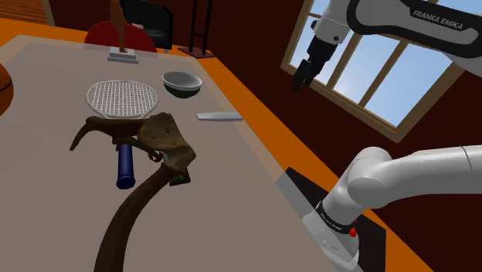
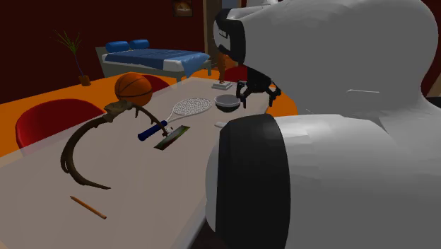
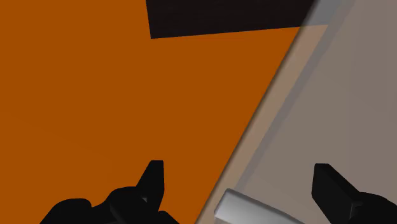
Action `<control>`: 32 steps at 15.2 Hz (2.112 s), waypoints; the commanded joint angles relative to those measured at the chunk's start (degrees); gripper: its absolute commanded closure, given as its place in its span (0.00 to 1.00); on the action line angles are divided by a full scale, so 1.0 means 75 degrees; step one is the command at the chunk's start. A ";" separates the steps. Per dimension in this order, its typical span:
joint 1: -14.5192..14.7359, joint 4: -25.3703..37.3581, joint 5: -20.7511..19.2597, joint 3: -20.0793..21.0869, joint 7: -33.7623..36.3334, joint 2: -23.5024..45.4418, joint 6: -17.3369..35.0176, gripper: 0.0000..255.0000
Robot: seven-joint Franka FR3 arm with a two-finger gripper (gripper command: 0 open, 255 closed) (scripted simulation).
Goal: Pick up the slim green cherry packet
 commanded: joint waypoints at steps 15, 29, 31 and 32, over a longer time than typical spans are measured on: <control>0.0543 -0.0403 0.1248 0.1971 0.2680 0.1596 0.1641 0.00; 0.0773 0.1105 0.1172 0.3771 0.5462 0.4861 0.3164 0.00; 0.0823 0.1477 0.0968 0.3967 0.5906 0.5435 0.3301 0.00; 0.0859 0.1678 0.0848 0.4052 0.6131 0.5731 0.3357 0.00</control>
